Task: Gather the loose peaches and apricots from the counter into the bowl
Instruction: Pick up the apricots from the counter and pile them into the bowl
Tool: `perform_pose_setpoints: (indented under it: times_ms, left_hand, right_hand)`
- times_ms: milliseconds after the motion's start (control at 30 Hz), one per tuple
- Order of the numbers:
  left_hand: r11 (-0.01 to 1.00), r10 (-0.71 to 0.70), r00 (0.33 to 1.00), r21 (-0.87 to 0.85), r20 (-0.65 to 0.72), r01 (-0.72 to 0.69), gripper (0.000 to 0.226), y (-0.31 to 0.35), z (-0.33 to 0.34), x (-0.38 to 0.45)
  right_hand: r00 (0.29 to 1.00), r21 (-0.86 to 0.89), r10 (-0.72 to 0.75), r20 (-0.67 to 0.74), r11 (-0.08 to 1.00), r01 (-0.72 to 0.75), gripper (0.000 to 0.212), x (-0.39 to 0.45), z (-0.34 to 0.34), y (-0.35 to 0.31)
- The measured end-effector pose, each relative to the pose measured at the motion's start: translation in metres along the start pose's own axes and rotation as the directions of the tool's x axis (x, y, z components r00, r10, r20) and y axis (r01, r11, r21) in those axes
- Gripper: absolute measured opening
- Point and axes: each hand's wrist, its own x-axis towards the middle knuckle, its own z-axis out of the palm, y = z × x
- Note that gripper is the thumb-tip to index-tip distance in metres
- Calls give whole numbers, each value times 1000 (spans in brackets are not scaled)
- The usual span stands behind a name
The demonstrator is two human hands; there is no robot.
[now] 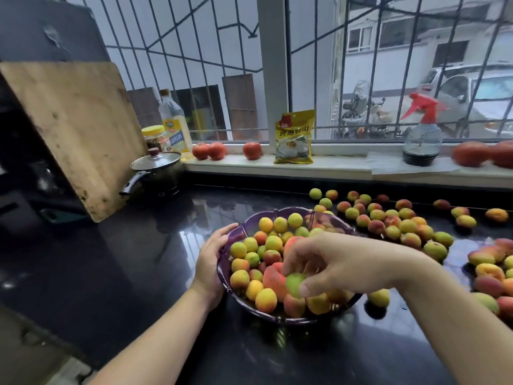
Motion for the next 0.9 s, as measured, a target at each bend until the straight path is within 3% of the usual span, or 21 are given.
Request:
perform_pose_setpoints:
  times_ms: [200,333,467,533,600,667,700,733,800,900]
  left_hand:
    - [999,22,1000,44,20,-22,51,-6,-8,8]
    - [999,32,999,40,23,-33,50,-10,-10,11]
    - [998,43,999,35,24,-44,48,-12,-11,16]
    - [998,53,998,41,29,-54,46,-14,-12,18]
    - [997,61,998,42,26,-62,44,-14,-13,18]
    - [997,71,997,37,30,-72,41,-16,-14,19]
    - [996,80,996,42,34,-81,39,-16,-13,20]
    - [995,84,996,45,36,-86,38,-15,-13,19]
    - [995,93,995,38,36,-94,35,-14,-12,18]
    - [994,101,994,42,37,-103,33,-14,-10,13]
  right_hand:
    - [999,-131,18,50,991,-11,18,10,21,-12]
    - [1000,-179,21,-5,984,-21,12,16,32,-14]
    - [998,-223,-1,-55,975,-12,23,19,39,-18]
    - [986,-217,-31,-163,976,-6,18,13,38,-16]
    - [894,-180,-89,-439,984,10,18,-2,41,-6]
    - [685,-257,-196,-702,966,13,24,-31,56,6]
    - [608,-313,-251,-753,950,4,27,-48,68,9]
    - [596,-363,-289,-749,932,-4,30,-66,85,11]
    - [689,-503,-350,-634,864,-24,31,-93,122,17]
    - [856,-542,-213,-472,835,-91,32,-112,150,32]
